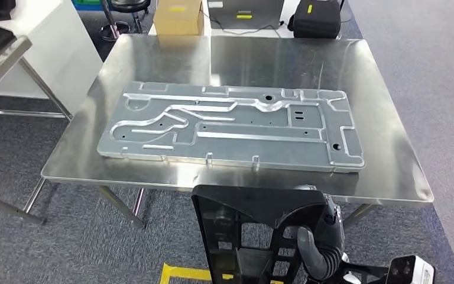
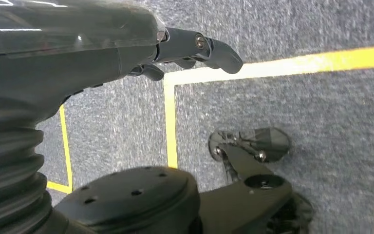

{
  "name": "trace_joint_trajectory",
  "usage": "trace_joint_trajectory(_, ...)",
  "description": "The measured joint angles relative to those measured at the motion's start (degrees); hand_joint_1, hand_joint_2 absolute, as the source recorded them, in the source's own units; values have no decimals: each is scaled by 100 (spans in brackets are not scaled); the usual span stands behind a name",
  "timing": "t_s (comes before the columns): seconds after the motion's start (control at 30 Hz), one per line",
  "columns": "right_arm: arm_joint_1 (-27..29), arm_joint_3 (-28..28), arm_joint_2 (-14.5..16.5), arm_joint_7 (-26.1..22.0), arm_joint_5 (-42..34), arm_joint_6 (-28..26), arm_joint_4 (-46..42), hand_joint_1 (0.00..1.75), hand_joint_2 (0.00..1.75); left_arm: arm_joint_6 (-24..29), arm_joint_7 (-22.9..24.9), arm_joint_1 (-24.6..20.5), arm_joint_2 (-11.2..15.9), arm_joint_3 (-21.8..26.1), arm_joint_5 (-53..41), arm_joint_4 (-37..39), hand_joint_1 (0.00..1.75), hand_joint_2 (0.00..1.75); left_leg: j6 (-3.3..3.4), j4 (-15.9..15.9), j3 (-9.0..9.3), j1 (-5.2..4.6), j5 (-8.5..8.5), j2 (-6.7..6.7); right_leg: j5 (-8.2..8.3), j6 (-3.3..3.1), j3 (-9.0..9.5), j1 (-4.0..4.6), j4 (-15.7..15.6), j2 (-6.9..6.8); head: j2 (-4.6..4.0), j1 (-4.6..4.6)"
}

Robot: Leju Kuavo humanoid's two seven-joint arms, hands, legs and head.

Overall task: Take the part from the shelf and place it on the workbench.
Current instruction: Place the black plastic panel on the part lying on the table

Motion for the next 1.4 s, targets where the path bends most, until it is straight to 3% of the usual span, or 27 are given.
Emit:
trace_joint_trajectory(0.07,4,15,7,-5,-2,-1,9,175,175,3,-4,16,0,2,11,0,0,175,3,775,-376,0,-347,-92,-14,-46,10,28,2,24,0,-8)
trace_joint_trajectory(0.1,8,20,7,-5,-2,-1,18,175,175,4,-8,22,1,4,19,0,0,175,7,1096,-551,-3,-436,-104,-20,-59,15,47,6,43,0,-10)
trace_joint_trajectory(0.13,12,21,7,-4,-2,-1,28,175,175,4,-13,26,1,6,25,0,0,175,17,1234,-646,-7,-412,-107,-28,-70,23,66,11,65,0,-10)
trace_joint_trajectory(0.17,15,22,7,-5,-2,-2,36,175,175,4,-18,27,1,8,30,0,0,175,35,1158,-640,-12,-281,-108,-36,-76,36,82,15,87,0,-10)
trace_joint_trajectory(0.23,18,25,7,-12,-2,-2,43,175,175,7,-25,34,1,9,31,0,0,175,101,472,-373,-25,168,-124,-54,-77,74,102,20,133,0,-9)
trace_joint_trajectory(0.3,20,27,7,-27,27,-35,46,175,175,10,-32,45,4,15,32,0,0,175,165,-154,-118,-53,415,-153,-64,-44,77,120,33,167,0,-8)
trace_joint_trajectory(0.37,26,27,7,-51,131,-133,54,175,175,13,-44,51,4,20,34,0,0,175,199,-312,-65,-87,420,-167,-52,15,52,117,35,179,0,-6)
trace_joint_trajectory(0.47,33,26,8,-112,423,-401,57,175,175,13,-57,62,-5,23,39,0,0,175,285,-396,-46,-60,479,-150,-118,110,16,105,116,159,0,-2)
trace_joint_trajectory(0.53,40,26,9,-136,700,-652,61,175,175,15,-60,59,-11,26,44,0,0,175,329,-435,-35,-40,511,-128,-421,162,-202,80,606,127,0,5)
trace_joint_trajectory(0.6,51,26,8,-174,966,-907,74,175,175,14,-60,63,-12,28,48,0,0,175,340,-433,-44,-43,513,-113,-757,204,-555,53,1340,114,0,9)
trace_joint_trajectory(0.63,56,26,8,-196,1072,-1014,81,175,175,10,-59,67,-13,28,47,0,0,175,339,-431,-45,-44,511,-106,-798,220,-665,39,1557,110,0,8)
trace_joint_trajectory(0.67,57,28,7,-213,1150,-1103,86,175,175,5,-58,70,-16,28,45,0,0,175,335,-427,-43,-43,508,-102,-725,229,-670,27,1559,104,-1,8)
trace_joint_trajectory(0.7,56,31,7,-221,1220,-1175,88,175,175,1,-58,70,-21,28,43,0,0,175,326,-423,-37,-42,502,-101,-558,232,-564,15,1341,93,-1,9)
trace_joint_trajectory(0.77,43,50,7,-233,1409,-1366,82,175,175,-10,-58,69,-31,28,34,0,0,175,286,-404,-25,-50,478,-104,-191,215,-172,10,558,57,-1,9)
trace_joint_trajectory(0.83,18,91,7,-273,1704,-1653,56,175,175,-33,-60,67,-34,28,11,0,0,175,224,-385,-32,-69,457,-105,-57,170,42,30,85,43,0,5)
trace_joint_trajectory(0.93,-69,202,4,-312,2174,-2117,-37,175,175,-87,-60,55,-34,28,-34,0,0,175,119,-385,-39,-67,443,-99,-51,74,35,46,24,66,-1,1)
trace_joint_trajectory(1.0,-227,299,-7,-259,2339,-2336,-113,175,175,-114,-58,41,-34,26,-67,0,0,175,68,-162,-128,-54,283,-106,-30,-6,49,34,-14,73,-1,-1)
trace_joint_trajectory(1.1,-535,436,-55,-123,2403,-2588,-166,175,175,-144,-48,27,-34,24,-99,0,0,175,45,885,-615,-52,-231,-118,-27,-70,50,50,-21,75,0,-5)
trace_joint_trajectory(1.13,-617,472,-80,-100,2418,-2661,-167,175,175,-154,-44,19,-34,24,-105,0,0,175,42,1172,-754,-53,-309,-119,-30,-76,50,63,-16,75,0,-5)
trace_joint_trajectory(1.17,-693,505,-108,-88,2432,-2725,-167,175,175,-163,-42,11,-34,23,-110,0,0,175,46,1286,-813,-54,-286,-121,-34,-80,52,74,-9,76,0,-5)
trace_joint_trajectory(1.2,-754,534,-134,-87,2440,-2775,-171,175,175,-169,-37,4,-34,23,-113,0,0,175,58,1131,-744,-54,-139,-121,-38,-82,56,82,-2,81,0,-5)
trace_joint_trajectory(1.3,-918,619,-192,-103,2409,-2876,-231,175,175,-173,-23,-1,-35,22,-113,0,0,175,145,15,-224,-71,386,-131,-57,-59,66,103,24,108,0,-2)
trace_joint_trajectory(1.33,-962,641,-209,-112,2386,-2899,-259,175,175,-173,-22,-4,-40,22,-113,0,0,175,173,-215,-124,-84,444,-136,-58,-36,57,109,32,111,0,-1)
trace_joint_trajectory(1.4,-1024,680,-244,-125,2324,-2920,-308,175,175,-173,-20,-3,-54,22,-108,0,0,175,209,-340,-85,-109,444,-139,-48,19,35,112,35,112,0,2)
